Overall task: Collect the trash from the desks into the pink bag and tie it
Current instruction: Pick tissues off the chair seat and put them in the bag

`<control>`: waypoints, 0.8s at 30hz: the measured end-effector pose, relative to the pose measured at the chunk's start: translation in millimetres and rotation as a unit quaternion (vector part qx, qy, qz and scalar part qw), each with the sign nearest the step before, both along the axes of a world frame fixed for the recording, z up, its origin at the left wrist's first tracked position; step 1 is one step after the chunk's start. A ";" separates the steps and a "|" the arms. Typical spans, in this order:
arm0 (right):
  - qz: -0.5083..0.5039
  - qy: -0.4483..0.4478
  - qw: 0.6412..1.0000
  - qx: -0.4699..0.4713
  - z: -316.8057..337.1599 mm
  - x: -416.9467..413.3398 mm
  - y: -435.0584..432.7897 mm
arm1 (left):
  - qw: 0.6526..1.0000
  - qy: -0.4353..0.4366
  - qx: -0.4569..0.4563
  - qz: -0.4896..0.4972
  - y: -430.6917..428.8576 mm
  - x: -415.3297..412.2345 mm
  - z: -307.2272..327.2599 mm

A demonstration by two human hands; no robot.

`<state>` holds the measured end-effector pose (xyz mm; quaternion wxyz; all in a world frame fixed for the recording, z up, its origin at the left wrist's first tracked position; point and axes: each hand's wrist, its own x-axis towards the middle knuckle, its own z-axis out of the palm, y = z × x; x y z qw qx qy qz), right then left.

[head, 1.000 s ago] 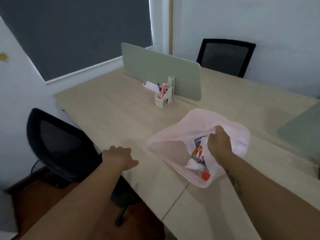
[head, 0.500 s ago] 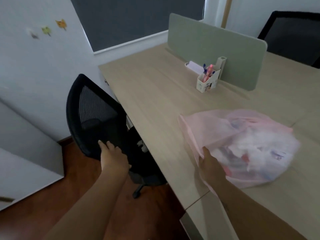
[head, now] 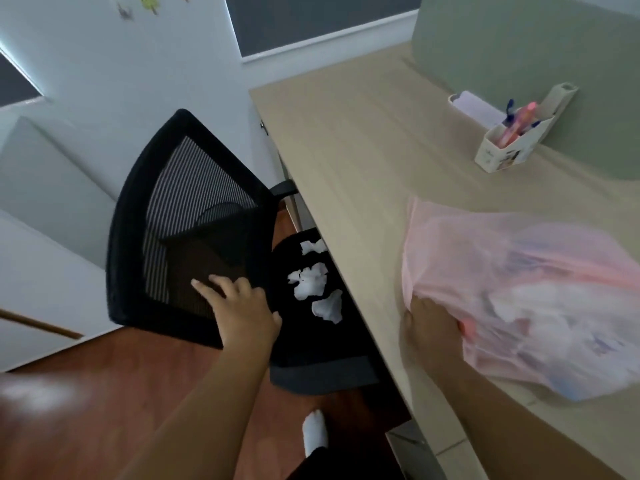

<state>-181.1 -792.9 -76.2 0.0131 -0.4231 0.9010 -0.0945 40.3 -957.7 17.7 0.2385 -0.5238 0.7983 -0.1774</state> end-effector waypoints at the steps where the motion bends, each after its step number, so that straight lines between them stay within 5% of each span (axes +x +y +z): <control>1: 0.011 0.014 1.000 0.013 -7.5 -2.3 -8.5 | 0.999 0.025 0.006 -0.019 -8.3 0.4 -12.3; 7: 0.038 0.052 0.990 0.124 -15.3 -15.1 -76.2 | 0.979 0.125 0.137 -0.090 -58.7 -21.0 -106.8; 11: 0.011 0.053 0.995 0.079 -9.6 -23.7 -120.1 | 0.963 0.156 0.210 -0.057 -91.1 -34.1 -171.5; 24: -0.028 0.011 0.999 0.027 0.3 -35.1 -165.8 | 0.908 0.085 0.409 0.037 -164.3 -18.1 -284.4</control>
